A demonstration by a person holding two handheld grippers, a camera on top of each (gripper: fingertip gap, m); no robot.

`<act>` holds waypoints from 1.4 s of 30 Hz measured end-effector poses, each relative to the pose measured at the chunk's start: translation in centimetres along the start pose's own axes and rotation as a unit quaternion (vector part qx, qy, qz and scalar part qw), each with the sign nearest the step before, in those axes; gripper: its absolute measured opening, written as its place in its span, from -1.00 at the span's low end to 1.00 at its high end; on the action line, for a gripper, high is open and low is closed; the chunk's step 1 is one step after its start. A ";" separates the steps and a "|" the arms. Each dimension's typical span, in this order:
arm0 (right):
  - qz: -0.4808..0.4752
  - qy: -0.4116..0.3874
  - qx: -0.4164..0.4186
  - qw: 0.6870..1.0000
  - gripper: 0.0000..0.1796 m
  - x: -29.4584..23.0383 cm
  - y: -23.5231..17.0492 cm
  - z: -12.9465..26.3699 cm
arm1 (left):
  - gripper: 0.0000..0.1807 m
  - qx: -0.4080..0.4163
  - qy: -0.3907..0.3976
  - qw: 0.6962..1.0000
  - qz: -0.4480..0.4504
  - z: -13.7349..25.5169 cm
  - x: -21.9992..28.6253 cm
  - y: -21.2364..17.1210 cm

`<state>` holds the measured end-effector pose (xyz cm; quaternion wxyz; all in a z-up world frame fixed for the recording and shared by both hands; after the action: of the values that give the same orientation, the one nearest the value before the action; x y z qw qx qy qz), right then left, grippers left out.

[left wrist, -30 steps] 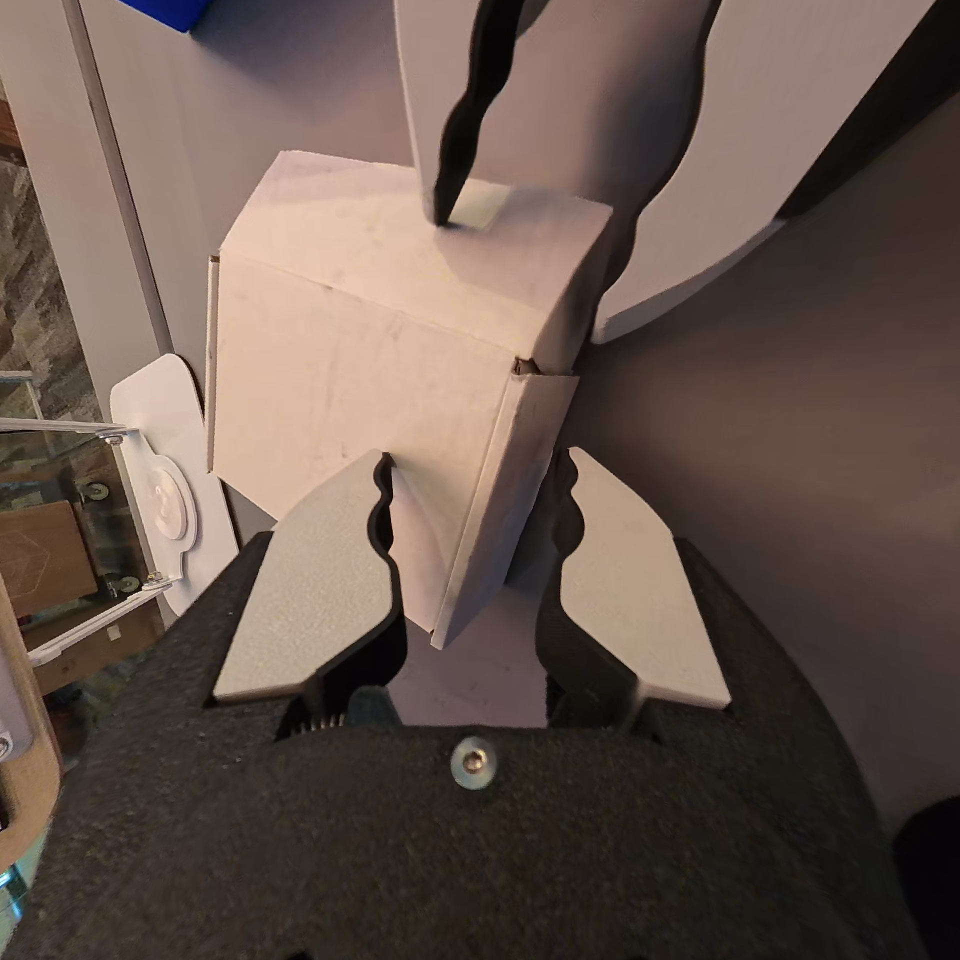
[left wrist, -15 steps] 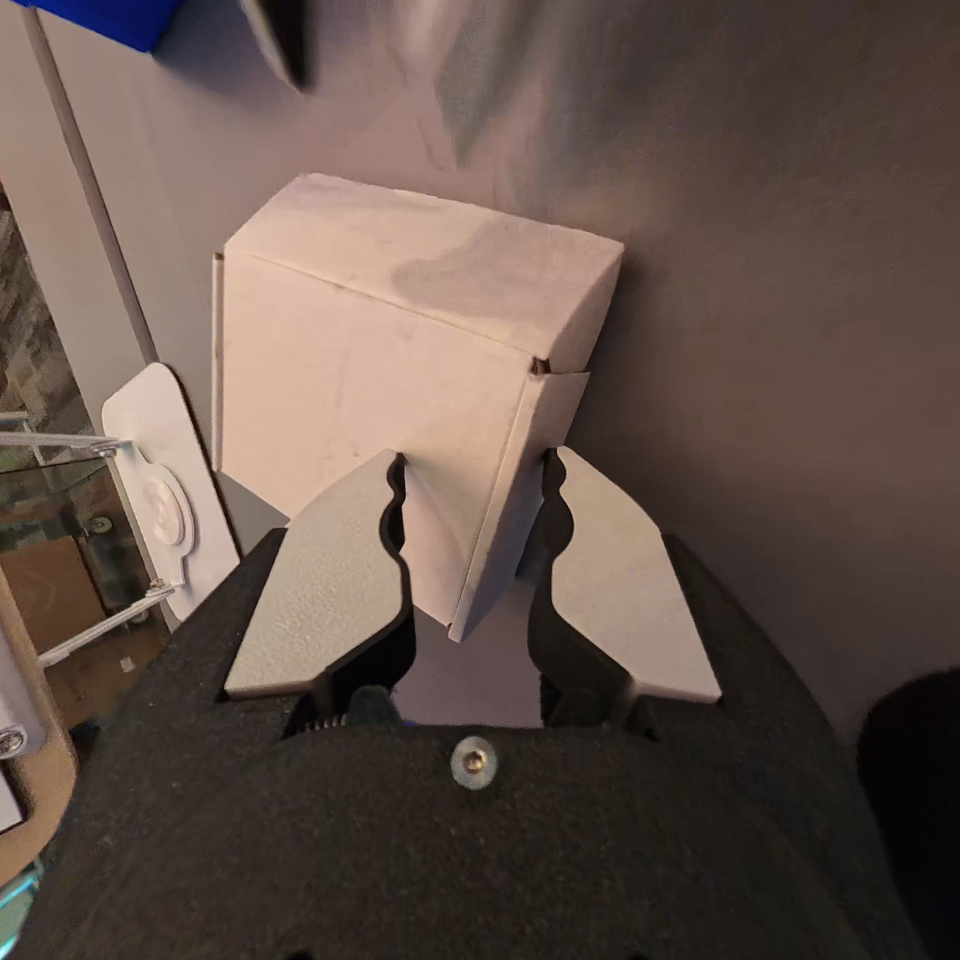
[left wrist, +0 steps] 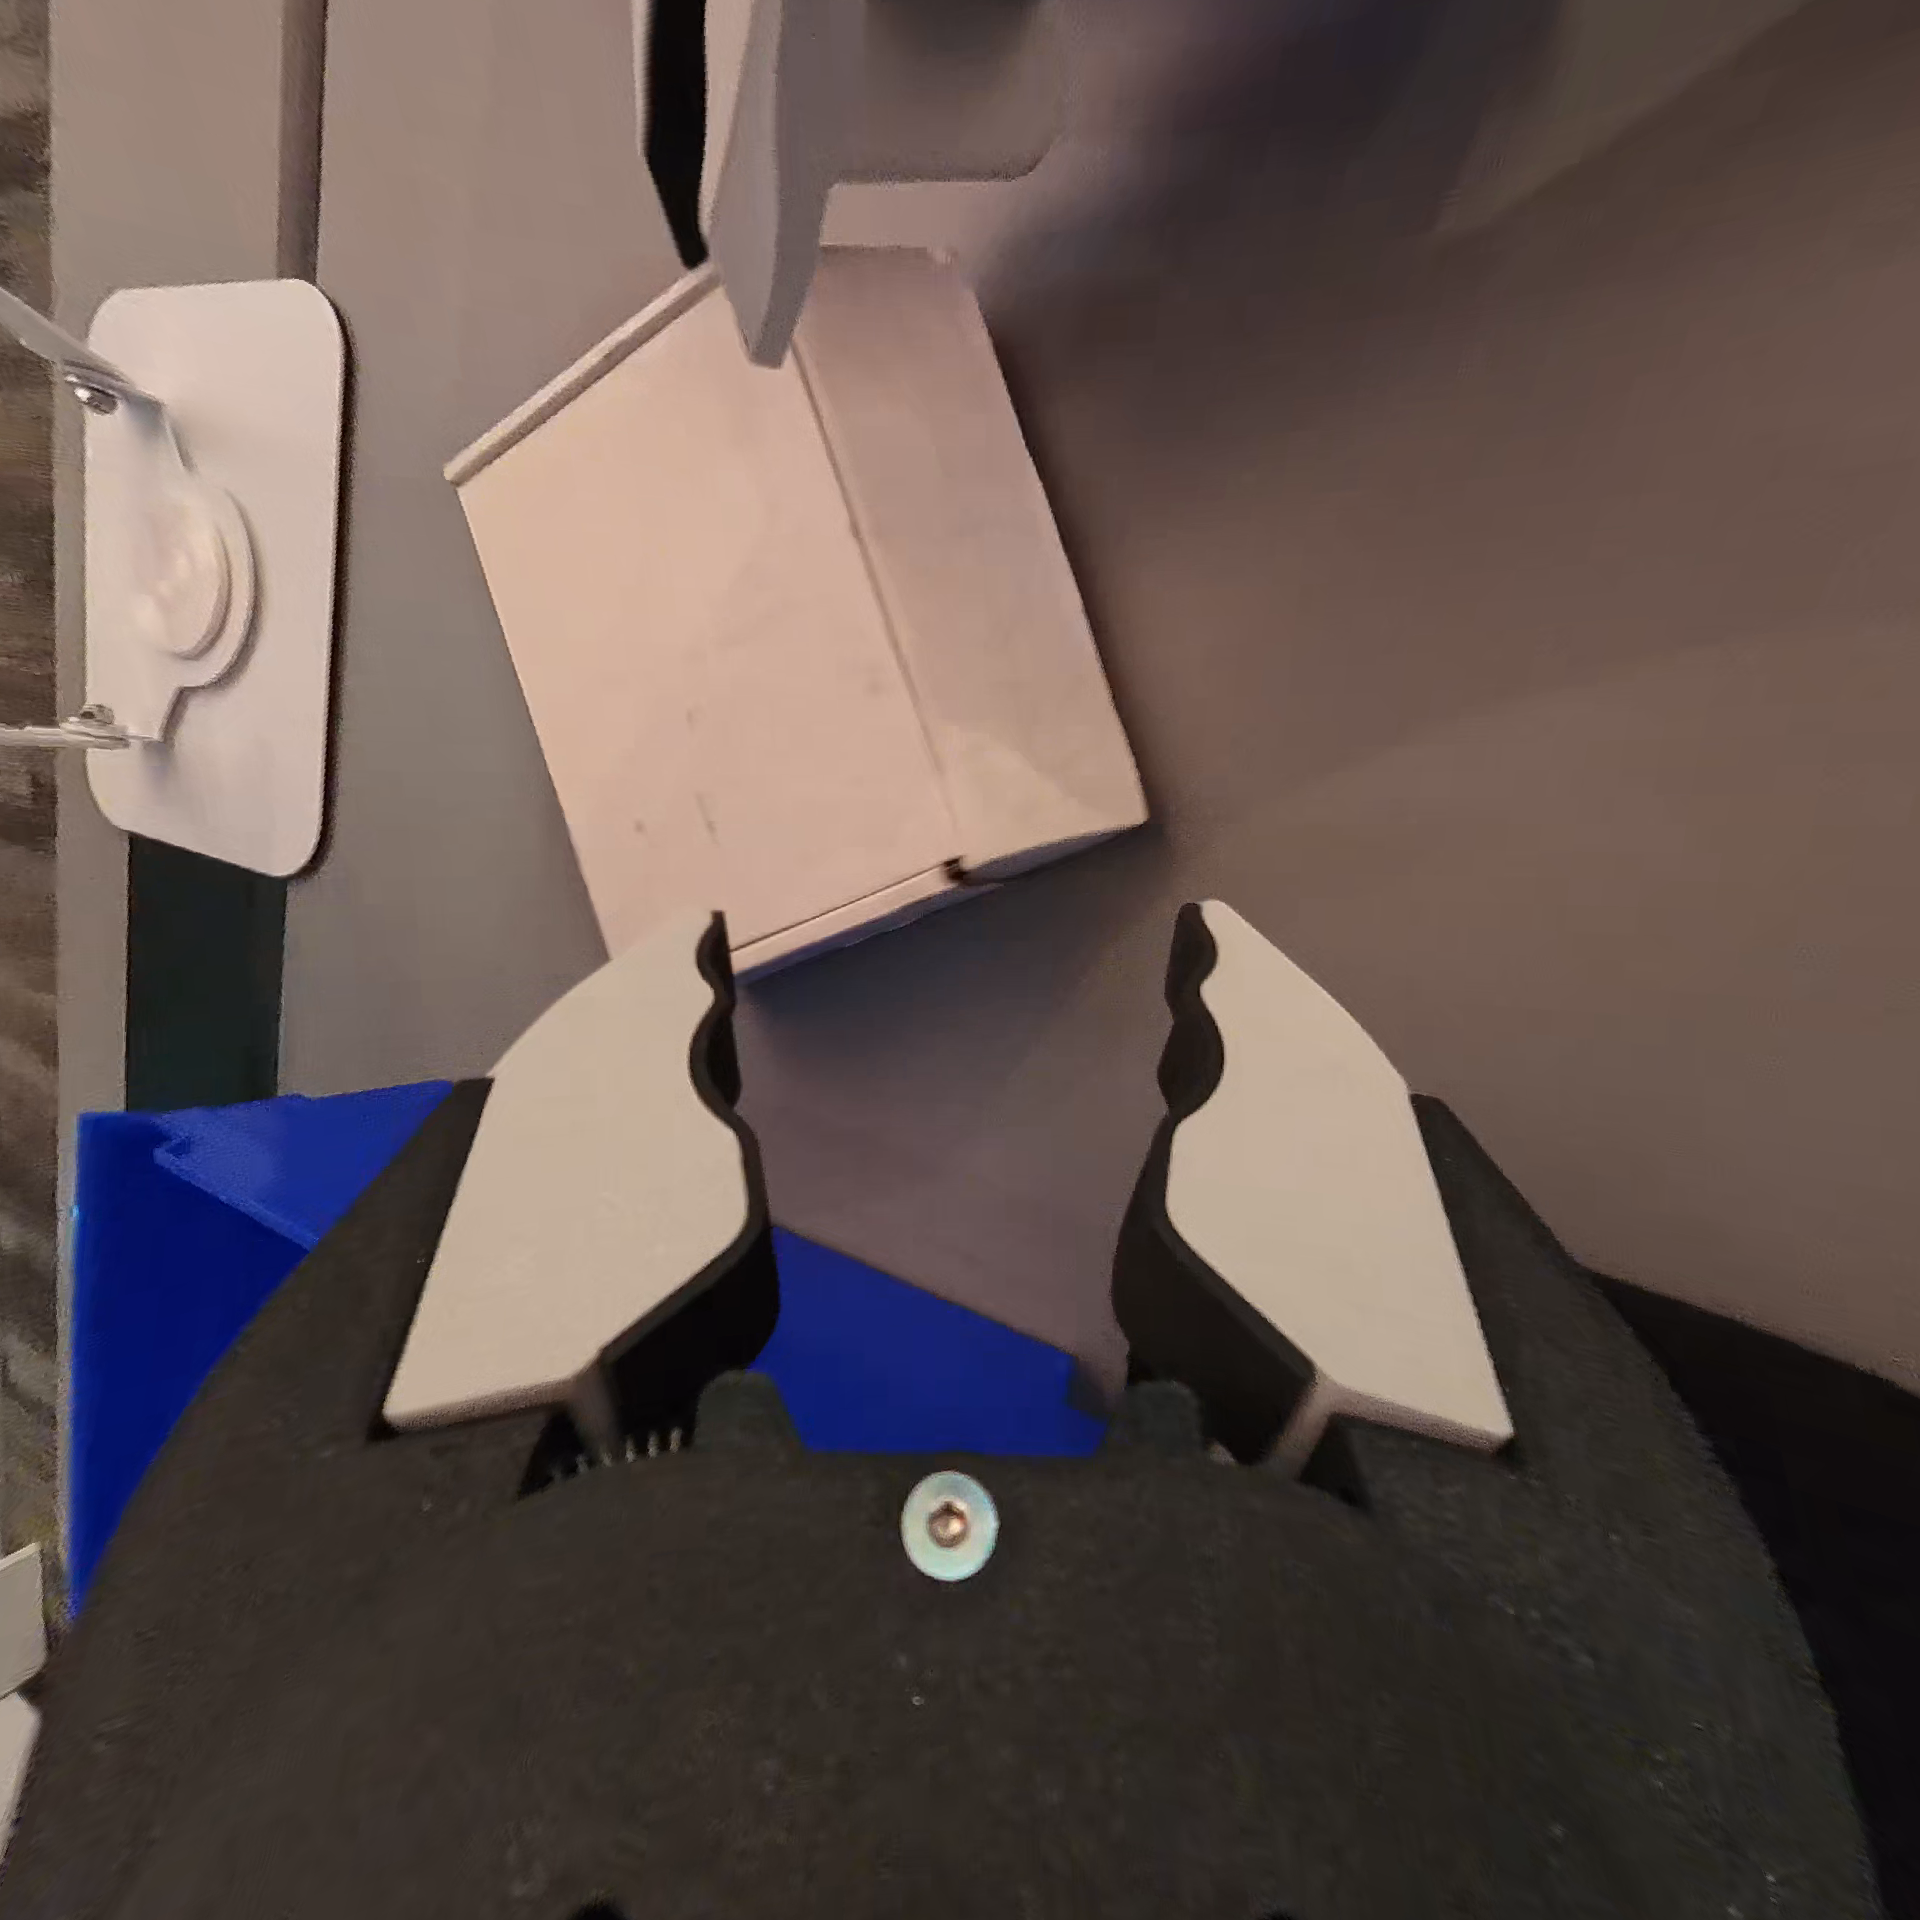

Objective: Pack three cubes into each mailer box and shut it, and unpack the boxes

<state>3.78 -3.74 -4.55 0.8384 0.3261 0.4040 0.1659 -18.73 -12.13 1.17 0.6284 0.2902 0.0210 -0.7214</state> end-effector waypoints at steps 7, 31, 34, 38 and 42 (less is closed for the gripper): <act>0.047 -0.034 -0.063 0.996 -0.42 -2.3 -1.6 1.0 | -0.10 0.116 0.031 0.990 0.074 0.5 4.0 -0.7; 0.259 -0.017 -0.081 0.962 0.56 -1.4 -1.7 -3.4 | 0.11 0.130 0.158 0.927 0.315 -2.8 2.4 -2.4; 0.268 -0.014 -0.101 0.958 0.56 -1.0 -1.2 -4.1 | 0.19 0.104 0.182 0.929 0.304 -3.5 2.4 -2.4; 0.242 0.009 -0.121 0.963 0.57 0.0 -1.1 -4.7 | 0.29 0.071 0.176 0.941 0.279 -4.9 2.0 -2.5; 0.223 0.034 -0.160 0.961 0.53 0.7 -1.6 -5.0 | 0.34 0.077 0.091 0.927 0.355 -6.5 1.3 -3.3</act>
<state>0.26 -2.51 -8.36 0.8068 0.2640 0.3179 0.4223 -19.27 -10.04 -5.86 0.8146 0.3903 -0.0821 -0.4211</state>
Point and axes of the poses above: each gripper's, where its closed fingertips meet, z back along the fingers, y out of its top, x = y × z across the jaws, the point moved 10 cm from there along z, back along the fingers, and after that the axes turned 12 degrees about -z, right-handed, at the moved point
